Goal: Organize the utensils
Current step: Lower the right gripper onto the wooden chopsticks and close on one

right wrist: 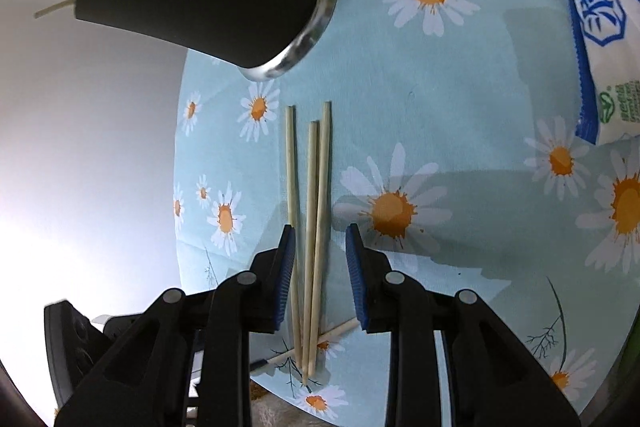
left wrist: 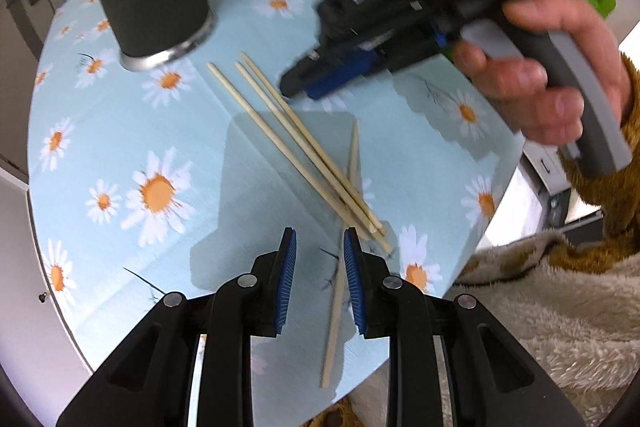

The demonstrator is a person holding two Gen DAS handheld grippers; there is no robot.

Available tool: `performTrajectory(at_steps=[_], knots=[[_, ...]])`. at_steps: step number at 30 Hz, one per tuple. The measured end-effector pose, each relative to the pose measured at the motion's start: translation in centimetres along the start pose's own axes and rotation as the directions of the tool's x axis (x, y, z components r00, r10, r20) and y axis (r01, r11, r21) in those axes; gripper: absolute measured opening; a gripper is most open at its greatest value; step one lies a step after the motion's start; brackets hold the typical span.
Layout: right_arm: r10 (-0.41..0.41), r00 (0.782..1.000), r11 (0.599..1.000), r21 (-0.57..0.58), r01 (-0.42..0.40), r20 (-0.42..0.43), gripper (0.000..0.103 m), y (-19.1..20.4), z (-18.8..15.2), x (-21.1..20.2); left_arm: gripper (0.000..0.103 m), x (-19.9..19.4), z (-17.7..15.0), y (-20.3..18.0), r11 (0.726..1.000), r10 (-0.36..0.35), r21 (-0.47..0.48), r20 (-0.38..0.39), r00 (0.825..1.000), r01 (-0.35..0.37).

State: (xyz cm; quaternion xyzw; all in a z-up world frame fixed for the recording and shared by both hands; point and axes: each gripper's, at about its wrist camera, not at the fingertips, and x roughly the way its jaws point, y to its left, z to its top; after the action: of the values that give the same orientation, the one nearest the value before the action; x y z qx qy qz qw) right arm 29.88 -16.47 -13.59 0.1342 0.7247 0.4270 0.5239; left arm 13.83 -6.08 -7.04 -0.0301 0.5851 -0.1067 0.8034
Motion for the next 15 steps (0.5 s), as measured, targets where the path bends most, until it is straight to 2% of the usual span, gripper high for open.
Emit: performTrajectory(at_steps=[10, 15], knots=[[-0.081, 0.996, 0.997, -0.004, 0.081, -0.039, 0.019, 1.2, 0.6, 1.3, 0.024, 1.0, -0.5, -1.1, 0.999, 0.025, 0.045, -0.096, 0.995, -0.021], [-0.152, 0.988, 0.988, -0.02, 0.151, -0.037, 0.015, 2.2, 0.7, 2.0, 0.024, 2.1, 0.1, -2.5, 0.996, 0.056, 0.078, -0.143, 0.988, -0.045]])
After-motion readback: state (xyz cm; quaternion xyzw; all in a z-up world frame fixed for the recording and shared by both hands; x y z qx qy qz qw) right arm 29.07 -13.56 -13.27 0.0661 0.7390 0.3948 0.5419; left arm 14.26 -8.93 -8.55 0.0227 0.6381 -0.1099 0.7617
